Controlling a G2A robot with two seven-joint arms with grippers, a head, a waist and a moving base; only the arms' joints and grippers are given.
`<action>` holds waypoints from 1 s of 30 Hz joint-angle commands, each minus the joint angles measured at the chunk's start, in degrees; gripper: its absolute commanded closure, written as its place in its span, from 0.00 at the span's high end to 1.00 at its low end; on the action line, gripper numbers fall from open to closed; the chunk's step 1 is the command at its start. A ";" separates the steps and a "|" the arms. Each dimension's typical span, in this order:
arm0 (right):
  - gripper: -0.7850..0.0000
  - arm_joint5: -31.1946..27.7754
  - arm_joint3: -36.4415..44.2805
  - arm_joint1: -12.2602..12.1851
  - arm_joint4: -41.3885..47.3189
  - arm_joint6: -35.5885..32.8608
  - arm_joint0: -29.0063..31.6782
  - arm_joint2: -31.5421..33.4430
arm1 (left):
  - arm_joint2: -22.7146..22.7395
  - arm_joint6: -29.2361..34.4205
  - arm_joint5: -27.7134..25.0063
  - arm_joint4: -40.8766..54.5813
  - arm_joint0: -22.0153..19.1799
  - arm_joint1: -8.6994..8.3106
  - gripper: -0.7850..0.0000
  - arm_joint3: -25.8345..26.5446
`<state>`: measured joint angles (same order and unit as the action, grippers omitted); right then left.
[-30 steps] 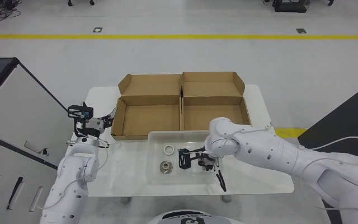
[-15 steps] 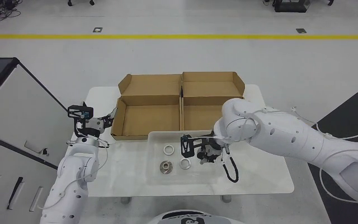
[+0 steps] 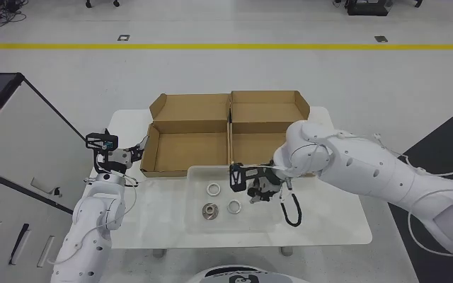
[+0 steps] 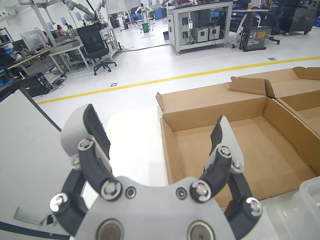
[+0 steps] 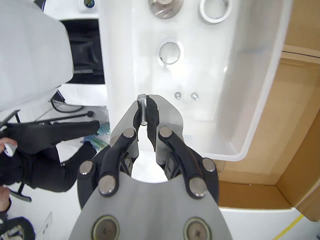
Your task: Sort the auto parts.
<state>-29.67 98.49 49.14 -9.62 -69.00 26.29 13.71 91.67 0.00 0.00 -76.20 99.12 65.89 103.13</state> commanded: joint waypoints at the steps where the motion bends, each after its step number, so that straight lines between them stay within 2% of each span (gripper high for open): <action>1: 0.00 -0.79 -3.53 -1.19 4.43 1.13 0.23 2.43 | 0.00 0.00 0.00 0.00 0.00 0.00 1.00 0.00; 9: 0.00 -10.32 -13.18 -7.08 27.05 4.71 6.05 11.86 | 0.00 0.00 0.00 0.00 0.00 0.00 1.00 0.00; 15: 0.00 -14.91 -12.09 -9.51 41.80 9.29 10.18 15.44 | 0.00 0.00 0.00 0.00 0.00 0.00 1.00 0.00; 22: 0.00 -18.09 -7.04 -9.76 55.82 12.46 11.45 16.49 | 0.00 0.00 0.00 0.00 0.00 0.00 1.00 0.00; 30: 0.00 -19.57 -3.57 -7.80 68.32 13.93 10.90 18.52 | 0.00 0.00 0.00 0.00 0.00 0.00 1.00 0.00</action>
<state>-49.37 94.69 41.06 57.34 -54.94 37.26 31.92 91.67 0.00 0.00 -76.20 99.12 65.89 103.13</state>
